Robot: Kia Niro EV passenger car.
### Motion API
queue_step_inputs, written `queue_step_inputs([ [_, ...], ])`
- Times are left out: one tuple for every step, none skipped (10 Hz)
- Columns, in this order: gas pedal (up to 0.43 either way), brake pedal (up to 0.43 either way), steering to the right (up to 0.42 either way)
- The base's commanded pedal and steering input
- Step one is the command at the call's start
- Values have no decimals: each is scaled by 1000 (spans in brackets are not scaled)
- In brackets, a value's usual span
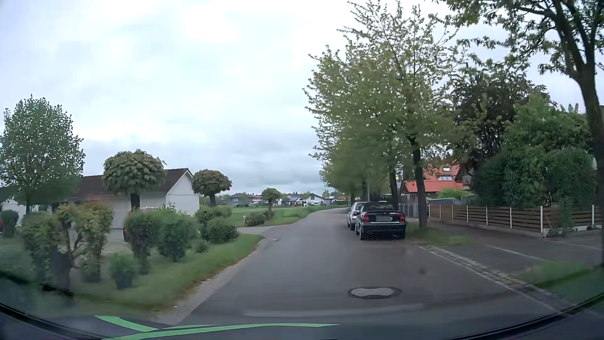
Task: Follow the waypoints while adhering to traffic rules and regulations
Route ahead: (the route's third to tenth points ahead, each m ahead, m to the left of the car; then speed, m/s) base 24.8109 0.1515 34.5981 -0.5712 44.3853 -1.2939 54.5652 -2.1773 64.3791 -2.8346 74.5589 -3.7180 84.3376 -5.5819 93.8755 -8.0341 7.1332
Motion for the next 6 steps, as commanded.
queue_step_inputs([
  [39, 0, 3],
  [39, 0, 6],
  [28, 0, 6],
  [20, 0, 6],
  [20, 0, 6],
  [20, 0, 7],
])
